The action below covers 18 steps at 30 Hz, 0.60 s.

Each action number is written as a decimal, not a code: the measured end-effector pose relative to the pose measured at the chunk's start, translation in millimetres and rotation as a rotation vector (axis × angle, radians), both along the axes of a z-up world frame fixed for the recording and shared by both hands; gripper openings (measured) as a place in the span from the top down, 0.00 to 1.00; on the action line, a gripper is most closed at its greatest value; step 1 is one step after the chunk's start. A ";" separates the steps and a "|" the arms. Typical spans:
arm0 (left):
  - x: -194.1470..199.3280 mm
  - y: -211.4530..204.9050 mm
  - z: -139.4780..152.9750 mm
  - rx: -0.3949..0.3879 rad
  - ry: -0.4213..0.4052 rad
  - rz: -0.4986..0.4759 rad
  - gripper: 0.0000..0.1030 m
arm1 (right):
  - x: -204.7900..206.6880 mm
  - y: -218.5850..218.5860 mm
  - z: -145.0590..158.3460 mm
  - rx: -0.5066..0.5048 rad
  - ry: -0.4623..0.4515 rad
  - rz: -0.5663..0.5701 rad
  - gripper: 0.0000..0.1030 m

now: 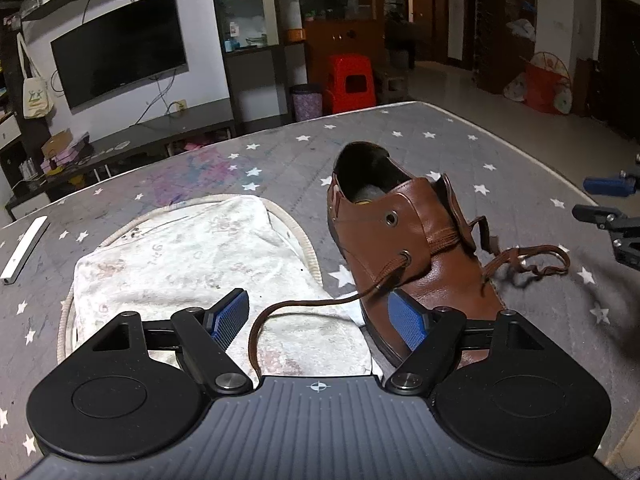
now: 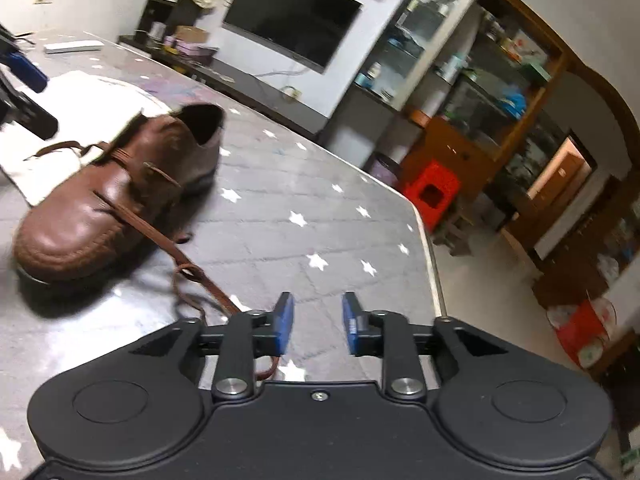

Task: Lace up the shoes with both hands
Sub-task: 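Bring the lace tip toward the shoe's eyelets with the right gripper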

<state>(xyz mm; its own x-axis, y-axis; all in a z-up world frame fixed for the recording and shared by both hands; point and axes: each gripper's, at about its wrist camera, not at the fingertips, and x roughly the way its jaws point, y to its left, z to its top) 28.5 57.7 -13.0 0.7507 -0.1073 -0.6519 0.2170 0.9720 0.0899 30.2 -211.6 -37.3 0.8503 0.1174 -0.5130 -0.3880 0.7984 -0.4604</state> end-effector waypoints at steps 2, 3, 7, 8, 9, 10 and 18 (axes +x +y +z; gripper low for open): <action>3.6 -3.7 -0.6 -0.002 0.005 -0.005 0.24 | -3.5 9.3 6.5 0.025 0.025 0.079 0.72; 5.4 -5.7 -0.9 -0.003 0.007 -0.007 0.24 | -3.8 17.1 8.3 0.028 0.038 0.129 0.72; 8.6 -14.5 -0.4 0.007 0.013 -0.034 0.24 | 1.4 45.0 8.6 -0.016 0.027 0.247 0.77; 10.5 -17.6 -0.2 0.014 0.015 -0.041 0.24 | 4.2 50.8 8.6 -0.025 0.027 0.270 0.77; 12.5 -20.6 0.0 0.021 0.017 -0.047 0.24 | 7.0 56.6 8.7 -0.034 0.027 0.294 0.79; 14.1 -21.8 0.1 0.025 0.019 -0.049 0.24 | 10.7 57.3 8.8 -0.042 0.026 0.308 0.79; 24.6 -22.0 -3.7 0.031 0.037 -0.062 0.24 | 19.9 73.2 -2.0 -0.196 0.008 0.410 0.79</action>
